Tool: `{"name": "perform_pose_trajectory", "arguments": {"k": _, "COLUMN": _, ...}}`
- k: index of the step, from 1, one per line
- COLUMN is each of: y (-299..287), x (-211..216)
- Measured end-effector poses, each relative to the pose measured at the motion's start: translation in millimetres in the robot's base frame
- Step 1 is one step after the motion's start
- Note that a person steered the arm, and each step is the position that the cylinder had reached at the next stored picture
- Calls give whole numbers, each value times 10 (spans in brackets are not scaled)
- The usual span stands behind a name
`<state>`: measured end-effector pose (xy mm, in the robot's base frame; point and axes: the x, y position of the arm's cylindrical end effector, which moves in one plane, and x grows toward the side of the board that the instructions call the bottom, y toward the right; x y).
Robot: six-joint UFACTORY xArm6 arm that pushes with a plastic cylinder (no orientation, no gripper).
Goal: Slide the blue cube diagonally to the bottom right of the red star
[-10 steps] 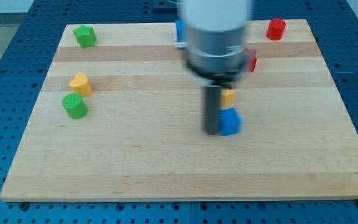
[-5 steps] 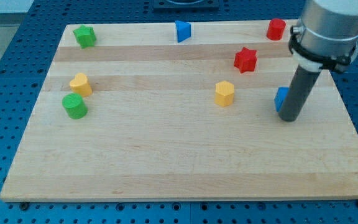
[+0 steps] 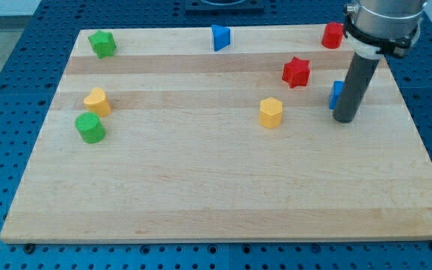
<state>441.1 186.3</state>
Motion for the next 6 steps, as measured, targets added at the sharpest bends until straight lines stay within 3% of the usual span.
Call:
{"name": "perform_pose_trajectory", "arguments": {"k": 1, "y": -4, "x": 216}}
{"name": "perform_pose_trajectory", "arguments": {"k": 3, "y": -80, "x": 223}}
{"name": "perform_pose_trajectory", "arguments": {"k": 6, "y": -1055, "x": 131}}
